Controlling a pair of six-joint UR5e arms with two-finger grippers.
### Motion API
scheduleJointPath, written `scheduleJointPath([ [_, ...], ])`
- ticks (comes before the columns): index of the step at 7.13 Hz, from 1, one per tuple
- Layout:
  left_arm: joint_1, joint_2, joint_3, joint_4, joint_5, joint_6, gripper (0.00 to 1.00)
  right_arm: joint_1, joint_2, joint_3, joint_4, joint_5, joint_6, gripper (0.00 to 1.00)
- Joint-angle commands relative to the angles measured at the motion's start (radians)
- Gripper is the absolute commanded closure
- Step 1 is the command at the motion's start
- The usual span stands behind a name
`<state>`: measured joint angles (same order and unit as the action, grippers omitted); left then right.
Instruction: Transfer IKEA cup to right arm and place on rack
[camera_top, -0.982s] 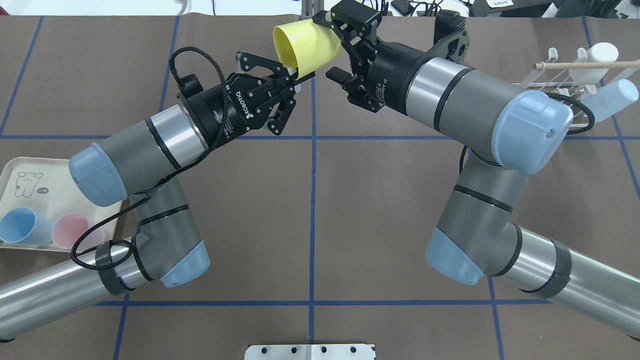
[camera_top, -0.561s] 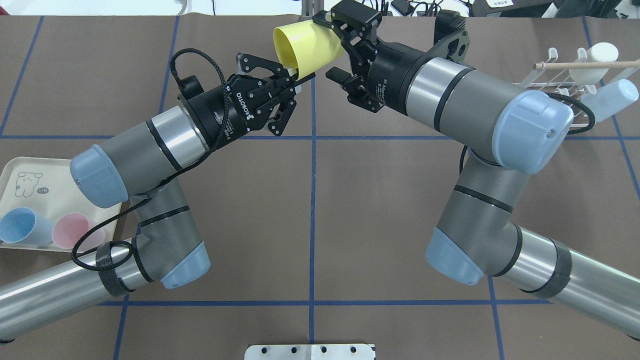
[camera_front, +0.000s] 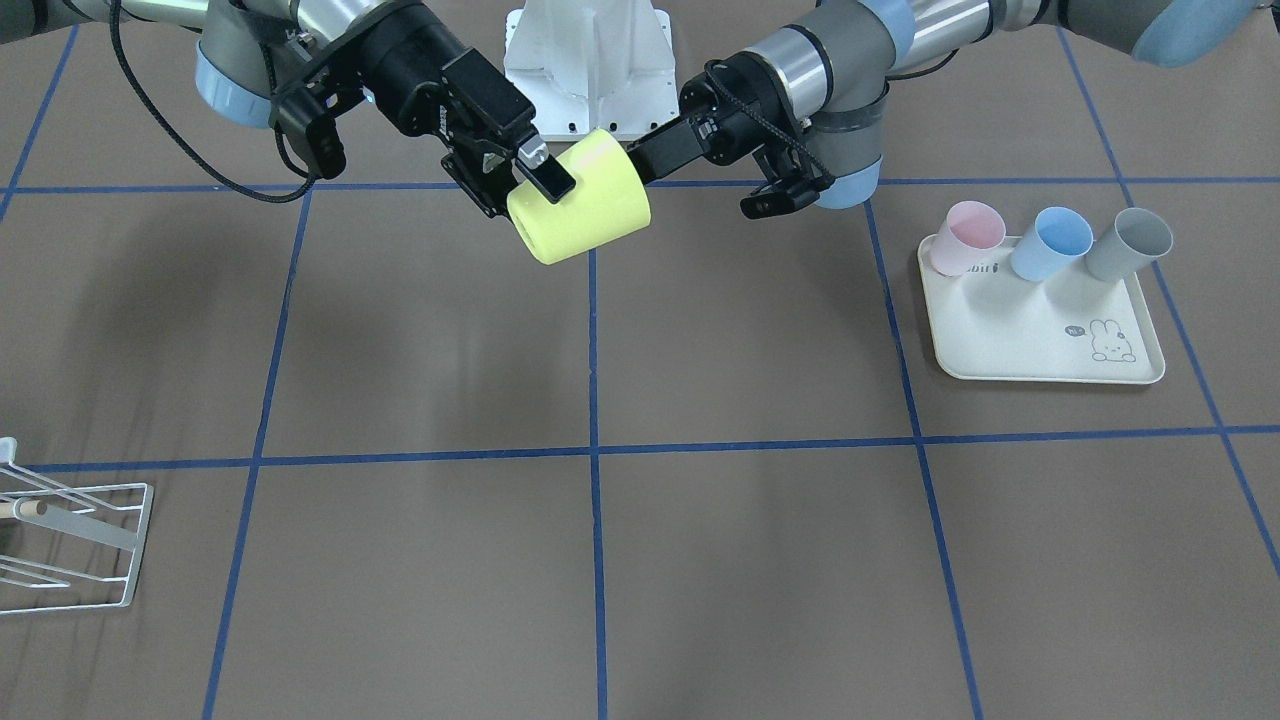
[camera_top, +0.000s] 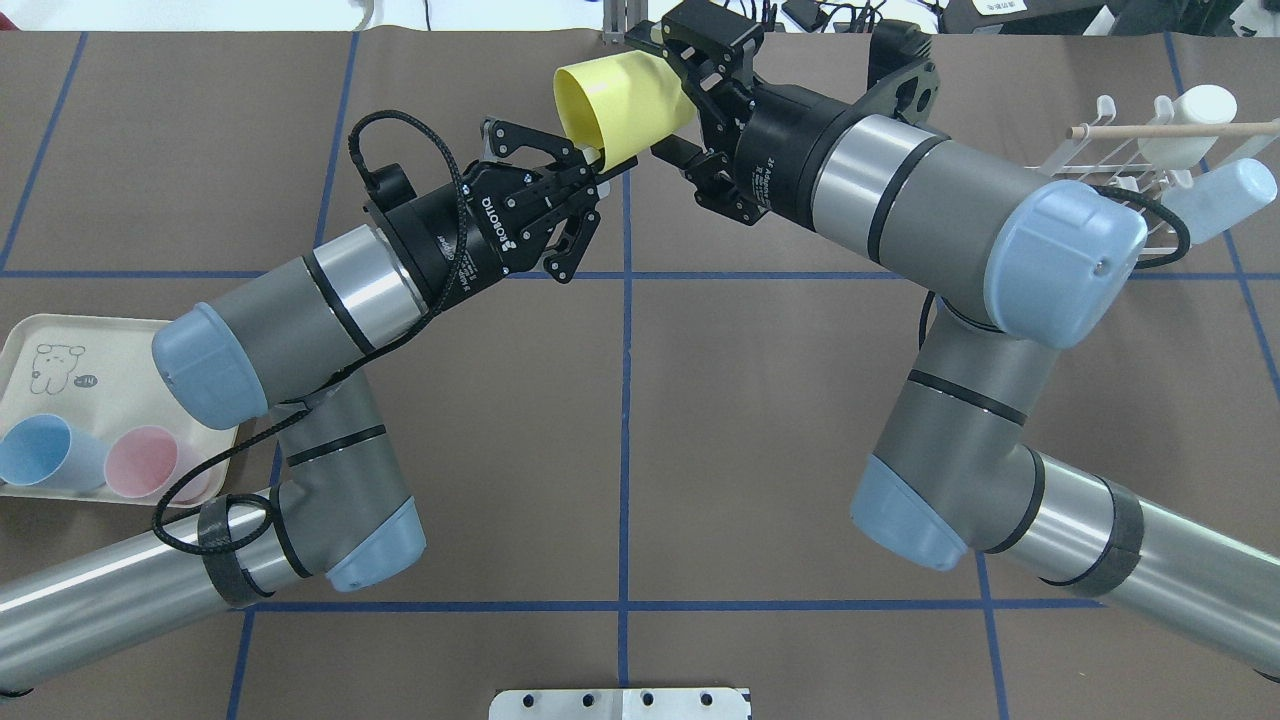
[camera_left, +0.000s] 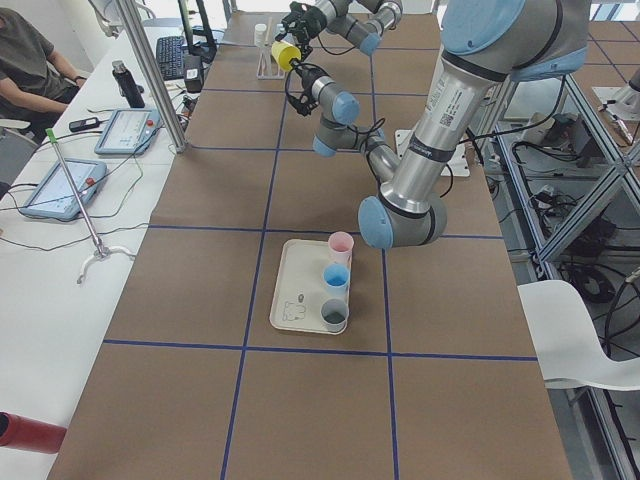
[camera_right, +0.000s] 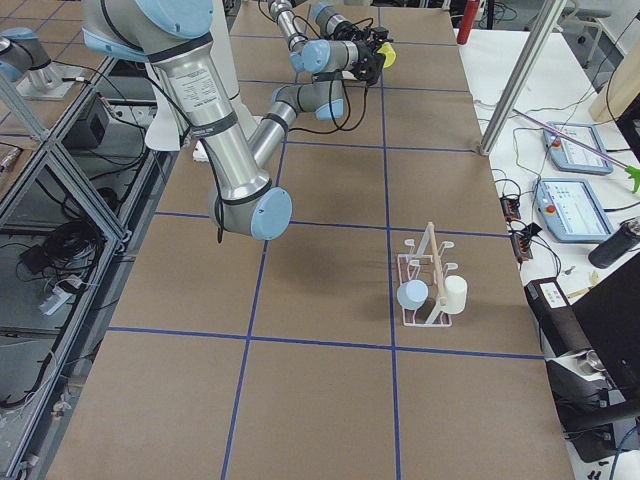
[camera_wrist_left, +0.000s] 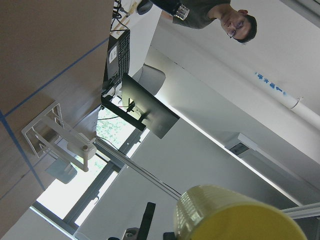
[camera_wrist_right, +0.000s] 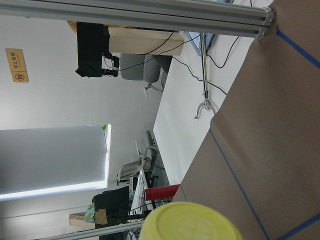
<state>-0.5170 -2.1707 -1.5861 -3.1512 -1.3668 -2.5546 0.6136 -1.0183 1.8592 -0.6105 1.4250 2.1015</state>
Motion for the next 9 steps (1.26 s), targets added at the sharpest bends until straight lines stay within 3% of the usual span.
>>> scheduleJointPath([
  [1,0.012,-0.006,0.001,0.000,0.015,0.001,1.00,0.000,0.000,0.000,0.000,0.000,0.000,0.00],
  [4,0.014,-0.006,0.001,0.000,0.014,0.001,1.00,0.000,0.000,0.000,0.000,0.000,0.000,0.02],
  [5,0.014,-0.006,0.001,0.000,0.014,-0.001,1.00,0.000,0.001,0.000,0.002,-0.001,0.017,0.52],
  [6,0.015,-0.009,0.001,0.002,0.012,-0.001,0.31,0.000,0.000,0.000,0.005,0.000,0.028,1.00],
  [7,0.015,-0.011,0.000,0.002,0.014,-0.001,0.00,0.000,0.000,-0.002,0.005,0.000,0.029,1.00],
  [9,0.014,-0.003,0.000,0.000,0.014,0.013,0.00,0.008,0.000,0.000,0.006,0.000,0.029,1.00],
])
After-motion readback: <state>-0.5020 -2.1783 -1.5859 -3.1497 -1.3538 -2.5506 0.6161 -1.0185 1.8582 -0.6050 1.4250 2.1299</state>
